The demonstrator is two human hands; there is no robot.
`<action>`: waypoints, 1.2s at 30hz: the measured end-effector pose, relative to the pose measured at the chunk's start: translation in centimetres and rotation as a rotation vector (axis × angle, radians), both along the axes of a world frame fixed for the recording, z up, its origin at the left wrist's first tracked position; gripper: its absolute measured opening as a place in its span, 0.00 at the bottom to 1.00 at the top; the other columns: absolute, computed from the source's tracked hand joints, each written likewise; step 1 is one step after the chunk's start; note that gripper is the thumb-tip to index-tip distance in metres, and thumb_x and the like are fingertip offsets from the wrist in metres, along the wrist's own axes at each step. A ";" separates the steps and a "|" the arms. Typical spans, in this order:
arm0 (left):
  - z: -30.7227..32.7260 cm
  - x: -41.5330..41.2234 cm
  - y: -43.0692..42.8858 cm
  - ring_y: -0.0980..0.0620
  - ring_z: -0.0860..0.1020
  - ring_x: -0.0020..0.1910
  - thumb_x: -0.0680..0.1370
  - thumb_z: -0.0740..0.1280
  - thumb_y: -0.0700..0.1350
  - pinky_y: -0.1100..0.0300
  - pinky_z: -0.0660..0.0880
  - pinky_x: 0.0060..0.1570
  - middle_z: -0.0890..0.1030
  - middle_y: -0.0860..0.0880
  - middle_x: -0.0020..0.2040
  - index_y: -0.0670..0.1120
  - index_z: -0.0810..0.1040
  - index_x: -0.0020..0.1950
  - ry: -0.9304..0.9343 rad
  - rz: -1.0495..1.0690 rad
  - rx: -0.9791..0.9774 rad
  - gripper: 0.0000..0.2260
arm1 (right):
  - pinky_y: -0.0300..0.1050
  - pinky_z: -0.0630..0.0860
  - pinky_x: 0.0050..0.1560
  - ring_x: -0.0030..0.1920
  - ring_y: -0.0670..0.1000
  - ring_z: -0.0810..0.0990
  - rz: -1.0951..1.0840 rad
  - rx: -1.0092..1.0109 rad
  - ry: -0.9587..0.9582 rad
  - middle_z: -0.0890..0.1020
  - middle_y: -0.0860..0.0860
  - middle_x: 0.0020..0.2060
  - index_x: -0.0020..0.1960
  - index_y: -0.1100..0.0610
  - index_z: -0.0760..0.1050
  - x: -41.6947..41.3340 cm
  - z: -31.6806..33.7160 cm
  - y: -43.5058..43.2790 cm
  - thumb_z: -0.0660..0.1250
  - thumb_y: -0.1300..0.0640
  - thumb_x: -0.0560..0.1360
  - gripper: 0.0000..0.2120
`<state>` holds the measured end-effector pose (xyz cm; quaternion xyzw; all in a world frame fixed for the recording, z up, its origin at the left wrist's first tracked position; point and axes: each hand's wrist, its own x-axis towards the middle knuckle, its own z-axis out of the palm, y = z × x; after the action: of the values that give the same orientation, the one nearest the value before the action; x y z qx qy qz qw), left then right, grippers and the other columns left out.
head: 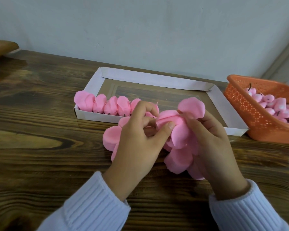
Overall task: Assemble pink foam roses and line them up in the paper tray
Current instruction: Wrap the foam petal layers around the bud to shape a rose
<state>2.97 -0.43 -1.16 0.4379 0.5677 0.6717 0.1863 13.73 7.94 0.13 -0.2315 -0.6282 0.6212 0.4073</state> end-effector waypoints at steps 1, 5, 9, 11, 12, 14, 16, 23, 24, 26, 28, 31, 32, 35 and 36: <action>0.0 0.0 0.0 0.57 0.79 0.32 0.74 0.71 0.44 0.69 0.72 0.35 0.83 0.46 0.36 0.49 0.70 0.49 0.017 0.001 0.002 0.10 | 0.55 0.80 0.50 0.43 0.47 0.84 -0.001 -0.008 -0.004 0.85 0.49 0.40 0.45 0.48 0.84 0.0 0.0 0.0 0.60 0.62 0.79 0.17; 0.0 0.0 -0.1 0.55 0.82 0.37 0.75 0.70 0.43 0.69 0.75 0.37 0.84 0.48 0.39 0.51 0.73 0.53 0.044 -0.005 0.000 0.09 | 0.62 0.77 0.54 0.43 0.47 0.83 0.002 -0.010 -0.017 0.85 0.49 0.41 0.45 0.47 0.84 0.0 0.0 0.0 0.59 0.61 0.79 0.17; 0.0 0.0 -0.1 0.56 0.82 0.36 0.75 0.71 0.42 0.70 0.73 0.36 0.84 0.48 0.40 0.51 0.75 0.53 0.035 -0.018 0.004 0.09 | 0.63 0.77 0.52 0.42 0.48 0.83 0.002 -0.011 -0.004 0.85 0.49 0.39 0.45 0.47 0.84 0.1 -0.1 0.1 0.59 0.62 0.80 0.17; 0.0 0.0 -0.1 0.56 0.82 0.36 0.76 0.71 0.41 0.70 0.74 0.36 0.84 0.48 0.40 0.50 0.75 0.52 0.031 -0.023 0.009 0.09 | 0.63 0.79 0.47 0.39 0.49 0.83 0.010 -0.005 -0.001 0.84 0.50 0.37 0.46 0.46 0.82 0.1 -0.1 0.2 0.60 0.62 0.80 0.15; 0.0 0.0 -0.1 0.56 0.82 0.37 0.76 0.70 0.41 0.69 0.75 0.37 0.84 0.48 0.40 0.50 0.74 0.52 0.034 -0.026 0.009 0.09 | 0.62 0.80 0.44 0.38 0.50 0.83 0.010 0.000 -0.001 0.83 0.50 0.36 0.47 0.47 0.80 0.1 -0.1 0.2 0.61 0.61 0.80 0.13; 0.0 0.0 -0.1 0.55 0.82 0.38 0.76 0.70 0.42 0.68 0.75 0.38 0.84 0.48 0.40 0.49 0.74 0.52 0.045 -0.035 0.000 0.08 | 0.61 0.80 0.41 0.37 0.50 0.83 0.001 0.011 -0.003 0.83 0.49 0.35 0.47 0.49 0.77 0.1 0.0 0.2 0.61 0.61 0.80 0.10; 0.0 0.0 0.0 0.55 0.81 0.37 0.76 0.70 0.42 0.70 0.73 0.37 0.84 0.47 0.41 0.47 0.74 0.52 0.072 -0.033 -0.019 0.07 | 0.64 0.79 0.44 0.37 0.51 0.83 -0.019 0.015 -0.013 0.82 0.50 0.35 0.45 0.48 0.78 0.1 -0.1 0.2 0.61 0.60 0.79 0.11; -0.1 0.0 0.0 0.59 0.82 0.41 0.76 0.70 0.42 0.73 0.73 0.39 0.84 0.52 0.44 0.49 0.77 0.50 0.046 -0.031 -0.058 0.06 | 0.58 0.80 0.44 0.38 0.51 0.82 -0.051 0.035 -0.043 0.82 0.51 0.35 0.45 0.45 0.79 0.1 -0.1 0.1 0.62 0.60 0.80 0.12; -0.1 0.0 0.0 0.59 0.81 0.42 0.76 0.70 0.42 0.73 0.73 0.40 0.84 0.52 0.44 0.49 0.77 0.50 0.045 -0.031 -0.064 0.05 | 0.52 0.80 0.41 0.37 0.50 0.82 -0.038 0.044 -0.039 0.83 0.51 0.35 0.46 0.48 0.79 0.1 -0.1 0.1 0.62 0.60 0.79 0.10; -0.1 -0.1 0.0 0.59 0.82 0.42 0.76 0.70 0.41 0.73 0.73 0.40 0.84 0.52 0.45 0.48 0.78 0.50 0.046 -0.030 -0.062 0.05 | 0.45 0.79 0.37 0.36 0.48 0.82 -0.011 0.061 -0.028 0.84 0.50 0.36 0.47 0.53 0.77 0.2 0.0 0.1 0.62 0.59 0.79 0.06; -0.2 -0.1 0.1 0.58 0.82 0.42 0.75 0.71 0.42 0.72 0.74 0.41 0.84 0.51 0.45 0.48 0.78 0.50 0.049 -0.022 -0.058 0.05 | 0.37 0.77 0.36 0.36 0.44 0.82 -0.030 0.134 -0.044 0.84 0.47 0.36 0.48 0.56 0.76 0.3 0.0 0.1 0.63 0.59 0.78 0.04; -0.3 -0.1 0.1 0.58 0.82 0.42 0.75 0.71 0.42 0.72 0.75 0.42 0.84 0.51 0.44 0.48 0.79 0.49 0.051 0.001 -0.044 0.05 | 0.33 0.76 0.36 0.37 0.40 0.82 -0.132 0.252 -0.062 0.84 0.44 0.36 0.46 0.57 0.78 0.3 -0.1 0.3 0.65 0.64 0.77 0.05; -0.3 -0.1 0.1 0.59 0.82 0.42 0.75 0.72 0.42 0.72 0.75 0.42 0.84 0.51 0.44 0.47 0.79 0.48 0.058 0.010 -0.043 0.04 | 0.33 0.76 0.36 0.38 0.41 0.82 -0.156 0.273 -0.057 0.84 0.44 0.37 0.45 0.57 0.78 0.4 0.0 0.3 0.66 0.65 0.76 0.06; -0.5 -0.1 0.3 0.57 0.82 0.42 0.74 0.72 0.43 0.70 0.76 0.42 0.84 0.50 0.44 0.46 0.78 0.46 0.064 0.027 -0.048 0.04 | 0.33 0.77 0.39 0.41 0.42 0.83 -0.177 0.333 -0.066 0.85 0.45 0.39 0.45 0.59 0.80 0.4 0.1 0.3 0.68 0.66 0.74 0.04; -0.5 -0.1 0.3 0.58 0.82 0.42 0.74 0.71 0.44 0.70 0.76 0.43 0.84 0.50 0.44 0.46 0.78 0.46 0.067 0.031 -0.049 0.04 | 0.33 0.77 0.39 0.42 0.42 0.83 -0.176 0.344 -0.075 0.85 0.46 0.40 0.45 0.60 0.80 0.4 0.2 0.2 0.69 0.65 0.73 0.02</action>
<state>2.90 -0.15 -1.66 0.4465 0.5968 0.6453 0.1675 14.13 8.15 0.31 -0.2357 -0.7171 0.4575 0.4700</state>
